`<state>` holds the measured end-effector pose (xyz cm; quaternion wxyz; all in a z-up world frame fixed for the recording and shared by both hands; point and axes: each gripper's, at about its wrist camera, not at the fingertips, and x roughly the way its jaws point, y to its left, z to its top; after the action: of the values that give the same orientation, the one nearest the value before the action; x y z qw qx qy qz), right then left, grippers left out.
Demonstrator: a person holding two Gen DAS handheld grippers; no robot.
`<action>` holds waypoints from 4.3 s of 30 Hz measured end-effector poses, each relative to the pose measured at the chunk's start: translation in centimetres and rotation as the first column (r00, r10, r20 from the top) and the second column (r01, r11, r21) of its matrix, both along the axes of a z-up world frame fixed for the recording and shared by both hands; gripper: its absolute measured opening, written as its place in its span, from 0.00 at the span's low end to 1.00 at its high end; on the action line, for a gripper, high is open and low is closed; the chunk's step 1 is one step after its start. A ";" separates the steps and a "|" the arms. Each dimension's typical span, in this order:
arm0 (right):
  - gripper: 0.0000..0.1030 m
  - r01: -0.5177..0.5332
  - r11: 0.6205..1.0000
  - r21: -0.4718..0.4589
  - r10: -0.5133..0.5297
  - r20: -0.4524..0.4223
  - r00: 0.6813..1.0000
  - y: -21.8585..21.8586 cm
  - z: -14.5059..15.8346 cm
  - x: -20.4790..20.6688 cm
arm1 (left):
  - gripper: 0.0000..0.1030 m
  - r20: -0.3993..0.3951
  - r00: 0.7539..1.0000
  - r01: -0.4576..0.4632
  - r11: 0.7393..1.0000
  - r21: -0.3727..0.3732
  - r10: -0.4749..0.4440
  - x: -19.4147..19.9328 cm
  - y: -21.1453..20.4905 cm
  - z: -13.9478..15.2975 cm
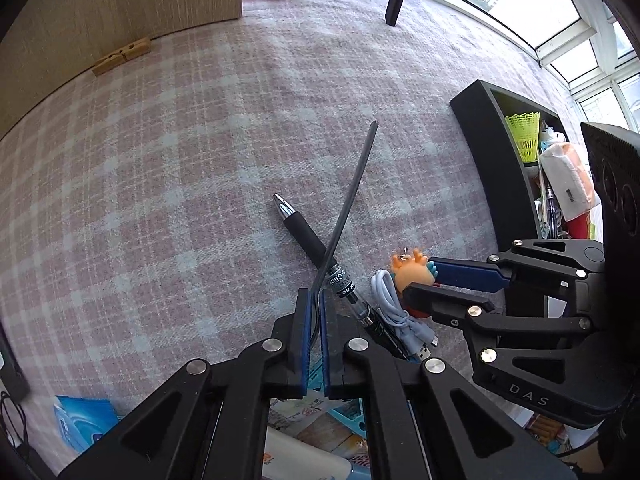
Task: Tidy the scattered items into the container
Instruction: 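Close the left tool on the grey spoon while the right tool grasps the doll keychain, then carry the spoon in the left tool and keychain in the right tool into the tray, release, then move the left tool to the black pen while the right tool approaches the white USB cable, then close the left tool on the black pen while the right tool grasps the white cable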
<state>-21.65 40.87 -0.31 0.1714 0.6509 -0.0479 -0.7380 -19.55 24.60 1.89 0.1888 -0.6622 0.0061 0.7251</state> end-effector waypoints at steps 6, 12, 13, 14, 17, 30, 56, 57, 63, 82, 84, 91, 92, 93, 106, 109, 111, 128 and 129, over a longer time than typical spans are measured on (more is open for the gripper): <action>0.20 0.021 1.000 -0.008 -0.021 -0.020 1.000 -1.3 0.2 0.3 | 0.03 -0.025 0.999 -0.026 1.000 0.013 0.026 -1.7 -0.1 1.4; 0.20 0.077 0.995 -0.064 -0.081 -0.065 0.995 0.2 2.8 0.6 | 0.03 -0.058 0.997 -0.055 0.997 0.050 0.058 -1.5 0.3 3.8; 0.20 0.084 0.994 -0.075 -0.089 -0.076 0.993 0.5 3.5 0.7 | 0.03 -0.065 0.996 -0.056 0.997 0.059 0.060 -1.1 0.5 4.1; 0.20 0.092 0.992 -0.086 -0.099 -0.086 0.991 0.8 4.1 0.9 | 0.03 -0.072 0.995 -0.057 0.996 0.069 0.062 -1.1 0.9 4.4; 0.20 0.121 0.987 -0.110 -0.134 -0.122 0.983 2.0 6.3 1.8 | 0.03 -0.098 0.994 -0.045 0.994 0.100 0.054 -0.5 1.7 6.2; 0.20 0.332 0.941 -0.068 -0.338 -0.254 0.906 14.4 13.1 5.9 | 0.03 -0.148 0.989 0.041 0.972 0.230 -0.006 1.6 12.5 10.3; 0.31 0.588 0.809 -0.005 -0.567 -0.273 0.777 27.4 13.8 10.2 | 0.40 -0.065 0.997 -0.018 0.968 0.250 0.036 1.3 20.7 8.1; 0.31 0.579 0.815 -0.003 -0.556 -0.280 0.782 27.0 14.0 10.1 | 0.40 -0.072 0.997 -0.022 0.969 0.245 0.041 1.2 20.2 8.2; 0.31 0.519 0.855 -0.011 -0.499 -0.294 0.815 24.5 14.6 9.4 | 0.40 -0.124 0.987 -0.077 0.981 0.178 0.100 0.7 15.2 9.1; 0.31 0.045 0.999 -0.005 -0.046 -0.189 0.981 4.9 9.1 4.9 | 0.39 0.007 0.943 -0.333 0.940 0.075 0.334 -1.2 2.1 2.1; 0.31 0.004 1.000 -0.006 -0.005 -0.163 0.987 2.8 7.6 4.6 | 0.39 0.016 0.943 -0.331 0.941 0.063 0.331 -1.2 2.3 1.2; 0.31 -0.063 0.998 0.013 0.064 -0.091 0.994 -1.5 3.7 3.1 | 0.37 0.037 0.940 -0.342 0.939 0.044 0.340 -1.4 2.5 -0.4; 0.31 -0.067 0.998 0.015 0.068 -0.085 0.994 -1.8 3.4 2.9 | 0.37 0.043 0.939 -0.344 0.938 0.046 0.342 -1.5 2.5 -0.6; 0.31 -0.071 0.997 0.021 0.073 -0.081 0.994 -2.1 3.1 2.8 | 0.36 0.047 0.938 -0.345 0.937 0.047 0.343 -1.5 2.4 -0.7; 0.29 -0.087 0.995 0.051 0.090 -0.062 0.994 -3.3 1.2 2.4 | 0.29 0.067 0.943 -0.329 0.944 0.024 0.327 -2.1 2.8 -2.1; 0.29 -0.088 0.994 0.060 0.092 -0.061 0.994 -3.1 1.1 2.5 | 0.26 0.060 0.946 -0.319 0.948 0.013 0.317 -2.0 3.0 -2.1; 0.29 -0.085 0.994 0.074 0.090 -0.062 0.994 -2.7 1.1 2.5 | 0.25 0.058 0.948 -0.314 0.949 0.006 0.313 -1.9 3.2 -2.2; 0.17 -0.014 0.997 0.082 0.021 -0.083 0.996 -0.8 1.1 3.5 | 0.12 0.032 0.947 -0.319 0.948 -0.009 0.319 -2.1 2.7 -1.9; 0.17 -0.002 0.997 0.076 0.008 -0.085 0.996 -0.3 1.3 3.6 | 0.10 0.032 0.947 -0.319 0.948 -0.005 0.319 -2.1 2.6 -1.7</action>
<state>-18.04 40.55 0.96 0.1504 0.6248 -0.0110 -0.7661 -21.61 27.19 0.21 0.0692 -0.6660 -0.1045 0.7353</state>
